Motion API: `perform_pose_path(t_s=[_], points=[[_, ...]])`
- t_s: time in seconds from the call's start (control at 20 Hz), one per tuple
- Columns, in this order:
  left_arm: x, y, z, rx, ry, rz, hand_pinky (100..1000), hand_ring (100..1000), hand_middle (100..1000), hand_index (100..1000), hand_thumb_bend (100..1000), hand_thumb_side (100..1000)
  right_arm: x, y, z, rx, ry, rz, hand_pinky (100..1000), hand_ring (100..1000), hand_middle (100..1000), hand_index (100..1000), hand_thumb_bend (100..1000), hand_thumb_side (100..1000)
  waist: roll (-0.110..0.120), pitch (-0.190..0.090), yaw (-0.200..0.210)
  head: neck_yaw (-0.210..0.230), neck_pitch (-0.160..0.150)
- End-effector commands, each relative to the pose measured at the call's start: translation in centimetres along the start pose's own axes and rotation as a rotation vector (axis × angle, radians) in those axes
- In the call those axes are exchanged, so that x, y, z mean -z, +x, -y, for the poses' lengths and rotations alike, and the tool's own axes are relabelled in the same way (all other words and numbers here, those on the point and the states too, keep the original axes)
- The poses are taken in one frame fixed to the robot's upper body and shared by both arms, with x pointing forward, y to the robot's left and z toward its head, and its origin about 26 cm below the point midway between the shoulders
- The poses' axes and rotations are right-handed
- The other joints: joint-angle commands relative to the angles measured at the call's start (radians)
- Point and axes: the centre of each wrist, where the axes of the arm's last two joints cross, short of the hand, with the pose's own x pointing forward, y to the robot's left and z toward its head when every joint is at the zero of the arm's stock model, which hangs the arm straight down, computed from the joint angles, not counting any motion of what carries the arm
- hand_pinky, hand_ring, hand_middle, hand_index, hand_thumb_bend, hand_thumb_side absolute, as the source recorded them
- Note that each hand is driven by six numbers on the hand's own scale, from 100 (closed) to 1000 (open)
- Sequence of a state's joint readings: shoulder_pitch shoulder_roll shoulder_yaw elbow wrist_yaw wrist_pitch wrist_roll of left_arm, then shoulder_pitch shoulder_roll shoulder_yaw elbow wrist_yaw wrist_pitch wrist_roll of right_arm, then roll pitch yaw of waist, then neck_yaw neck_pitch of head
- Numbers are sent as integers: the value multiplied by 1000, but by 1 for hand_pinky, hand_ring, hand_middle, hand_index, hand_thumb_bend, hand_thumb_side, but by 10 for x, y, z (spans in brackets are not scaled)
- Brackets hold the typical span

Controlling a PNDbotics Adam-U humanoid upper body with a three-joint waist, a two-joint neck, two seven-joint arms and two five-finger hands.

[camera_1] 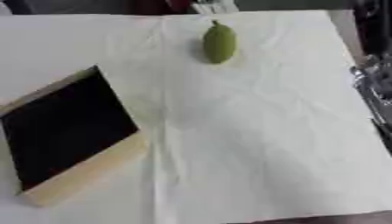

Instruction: Pick up objects on the table and place them in the box.

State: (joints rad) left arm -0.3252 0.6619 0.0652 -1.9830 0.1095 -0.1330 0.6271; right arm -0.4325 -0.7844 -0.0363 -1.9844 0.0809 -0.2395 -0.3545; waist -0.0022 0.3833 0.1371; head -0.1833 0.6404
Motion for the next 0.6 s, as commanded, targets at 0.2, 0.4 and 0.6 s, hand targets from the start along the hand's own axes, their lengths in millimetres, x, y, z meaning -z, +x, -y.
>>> perform_pose_path(t_s=[0.2, 0.4, 0.6], points=[[9, 7, -11, 45, 0, 66, 615, 713, 742, 784, 1000, 857, 6, 4, 12, -66, 24, 35, 869, 798, 810, 909, 100, 957, 1, 10, -5, -8, -11], [8, 7, -12, 51, 5, 65, 615, 713, 742, 785, 1000, 858, 5, 4, 14, -117, 68, 23, 876, 804, 814, 915, 100, 909, -1, 5, -8, -18, -29], [7, 6, -13, 53, 7, 60, 614, 713, 742, 785, 1000, 858, 3, 3, 17, -191, 122, 13, 881, 811, 819, 916, 100, 853, -1, 0, -8, -19, -38]])
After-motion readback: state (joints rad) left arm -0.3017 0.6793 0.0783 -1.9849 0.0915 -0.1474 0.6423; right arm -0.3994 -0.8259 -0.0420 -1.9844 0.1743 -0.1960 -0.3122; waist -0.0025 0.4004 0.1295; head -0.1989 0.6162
